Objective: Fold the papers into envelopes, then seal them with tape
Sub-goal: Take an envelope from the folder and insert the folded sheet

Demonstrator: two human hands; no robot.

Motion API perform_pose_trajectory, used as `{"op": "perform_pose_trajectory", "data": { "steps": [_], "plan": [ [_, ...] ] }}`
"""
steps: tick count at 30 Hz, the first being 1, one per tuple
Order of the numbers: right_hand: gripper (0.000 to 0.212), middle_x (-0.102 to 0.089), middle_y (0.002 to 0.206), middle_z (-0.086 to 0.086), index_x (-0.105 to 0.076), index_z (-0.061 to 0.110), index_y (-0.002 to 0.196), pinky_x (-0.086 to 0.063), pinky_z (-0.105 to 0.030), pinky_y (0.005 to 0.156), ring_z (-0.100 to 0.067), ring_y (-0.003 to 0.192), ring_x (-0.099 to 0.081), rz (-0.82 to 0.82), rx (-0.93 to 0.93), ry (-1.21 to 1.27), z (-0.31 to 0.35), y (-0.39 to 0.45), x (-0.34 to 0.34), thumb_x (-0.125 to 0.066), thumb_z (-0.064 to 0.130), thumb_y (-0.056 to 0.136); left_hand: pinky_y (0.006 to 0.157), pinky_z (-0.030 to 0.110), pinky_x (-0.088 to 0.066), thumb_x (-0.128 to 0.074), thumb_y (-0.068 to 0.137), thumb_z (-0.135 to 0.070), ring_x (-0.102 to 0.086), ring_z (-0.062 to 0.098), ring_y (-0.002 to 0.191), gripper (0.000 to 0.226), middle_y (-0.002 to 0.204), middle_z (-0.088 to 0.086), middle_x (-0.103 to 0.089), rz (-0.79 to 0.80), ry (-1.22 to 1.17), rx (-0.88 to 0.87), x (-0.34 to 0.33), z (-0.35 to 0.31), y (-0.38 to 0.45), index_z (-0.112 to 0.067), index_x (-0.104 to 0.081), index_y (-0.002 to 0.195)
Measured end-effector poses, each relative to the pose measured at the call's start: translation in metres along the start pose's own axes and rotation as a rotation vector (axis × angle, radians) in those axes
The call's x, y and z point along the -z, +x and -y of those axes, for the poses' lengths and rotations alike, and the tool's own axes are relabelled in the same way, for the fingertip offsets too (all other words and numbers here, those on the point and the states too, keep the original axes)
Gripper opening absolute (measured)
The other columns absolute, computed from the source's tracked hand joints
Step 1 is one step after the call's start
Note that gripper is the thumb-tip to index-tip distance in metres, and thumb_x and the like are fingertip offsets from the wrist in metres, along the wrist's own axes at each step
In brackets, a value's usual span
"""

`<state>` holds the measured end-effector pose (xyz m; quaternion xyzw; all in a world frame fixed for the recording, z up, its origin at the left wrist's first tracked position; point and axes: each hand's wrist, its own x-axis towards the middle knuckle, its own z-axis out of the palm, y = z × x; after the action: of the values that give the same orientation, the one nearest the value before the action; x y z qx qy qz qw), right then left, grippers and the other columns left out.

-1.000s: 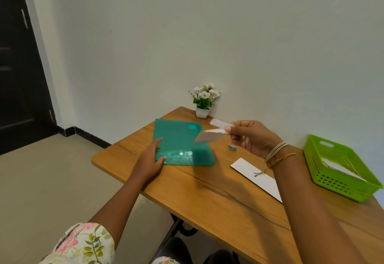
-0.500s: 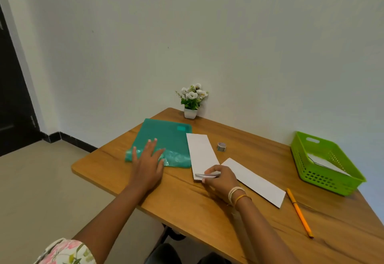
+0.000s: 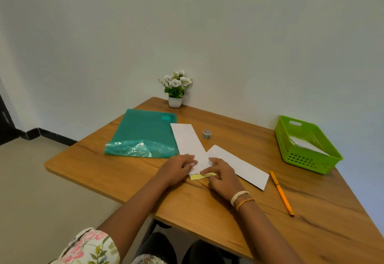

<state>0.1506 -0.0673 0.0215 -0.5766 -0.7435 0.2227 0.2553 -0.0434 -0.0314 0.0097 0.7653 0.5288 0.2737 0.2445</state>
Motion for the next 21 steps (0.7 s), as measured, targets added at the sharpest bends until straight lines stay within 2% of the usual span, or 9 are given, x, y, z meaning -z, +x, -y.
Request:
{"op": "perform_pose_trajectory", "data": {
  "steps": [3,6,9,11,15,17,19,21],
  "plan": [
    [0.033,-0.059,0.128,0.005,-0.076,0.028,0.09,-0.041,-0.027,0.102,-0.013,0.122,-0.049,-0.175,-0.023,0.062,-0.009,0.0,0.005,-0.053,0.004,0.083,0.105,0.035,-0.042,-0.059,0.091,-0.036,-0.046,0.012,0.13,0.035,0.141,-0.009,-0.052,-0.015,0.034,-0.001,-0.001,-0.001,-0.001,-0.028,-0.063,0.125],
    [0.029,-0.061,0.123,-0.001,-0.07,0.024,0.104,-0.041,-0.025,0.095,-0.02,0.116,-0.054,-0.314,-0.169,-0.007,-0.016,0.012,0.019,-0.053,0.009,0.086,0.099,0.036,-0.048,-0.067,0.083,-0.046,-0.05,0.013,0.125,0.047,0.14,-0.01,-0.052,-0.014,0.057,0.016,-0.001,-0.003,-0.002,-0.029,-0.062,0.127],
    [0.044,-0.052,0.132,-0.01,-0.054,0.017,0.127,-0.043,-0.037,0.097,-0.028,0.119,-0.05,-0.137,-0.38,-0.353,-0.031,0.033,0.042,-0.059,0.031,0.085,0.098,0.034,-0.049,-0.072,0.079,-0.046,-0.052,0.015,0.123,0.053,0.14,-0.006,-0.053,-0.009,0.028,0.052,0.001,-0.006,0.001,-0.025,-0.062,0.127],
    [0.057,-0.052,0.131,-0.011,-0.05,0.016,0.127,-0.046,-0.039,0.094,-0.03,0.117,-0.051,0.001,-0.515,-0.456,-0.039,0.042,0.056,-0.063,0.047,0.081,0.098,0.035,-0.049,-0.075,0.077,-0.045,-0.052,0.016,0.123,0.057,0.14,-0.004,-0.053,0.017,0.027,0.082,0.003,-0.009,0.004,-0.023,-0.061,0.128],
    [0.071,-0.059,0.12,-0.01,-0.057,0.014,0.116,-0.05,-0.038,0.088,-0.029,0.107,-0.056,0.098,-0.572,-0.456,-0.05,0.052,0.067,-0.069,0.065,0.068,0.096,0.034,-0.05,-0.075,0.076,-0.043,-0.053,0.017,0.121,0.056,0.139,-0.003,-0.054,0.035,0.061,0.098,0.002,-0.015,0.008,-0.021,-0.062,0.127],
    [0.068,-0.061,0.105,-0.008,-0.057,0.013,0.105,-0.047,-0.031,0.07,-0.023,0.092,-0.056,0.113,-0.575,-0.412,-0.05,0.052,0.068,-0.072,0.066,0.065,0.095,0.033,-0.051,-0.074,0.077,-0.042,-0.055,0.015,0.118,0.051,0.136,-0.003,-0.057,0.014,0.074,0.102,0.0,-0.018,0.008,-0.023,-0.064,0.123],
    [0.059,-0.054,0.088,-0.004,-0.051,0.016,0.087,-0.037,-0.026,0.053,-0.021,0.08,-0.05,0.083,-0.592,-0.352,-0.049,0.049,0.068,-0.075,0.064,0.062,0.094,0.033,-0.051,-0.073,0.077,-0.041,-0.056,0.015,0.116,0.044,0.134,-0.002,-0.058,0.007,0.108,0.101,-0.002,-0.022,0.008,-0.026,-0.067,0.118],
    [0.059,-0.048,0.074,0.0,-0.045,0.016,0.077,-0.028,-0.026,0.046,-0.018,0.068,-0.047,0.048,-0.613,-0.303,-0.048,0.044,0.065,-0.077,0.063,0.061,0.093,0.034,-0.052,-0.072,0.077,-0.04,-0.057,0.016,0.114,0.038,0.132,-0.002,-0.06,0.004,0.152,0.087,-0.003,-0.026,0.009,-0.028,-0.07,0.113]
  ]
}}
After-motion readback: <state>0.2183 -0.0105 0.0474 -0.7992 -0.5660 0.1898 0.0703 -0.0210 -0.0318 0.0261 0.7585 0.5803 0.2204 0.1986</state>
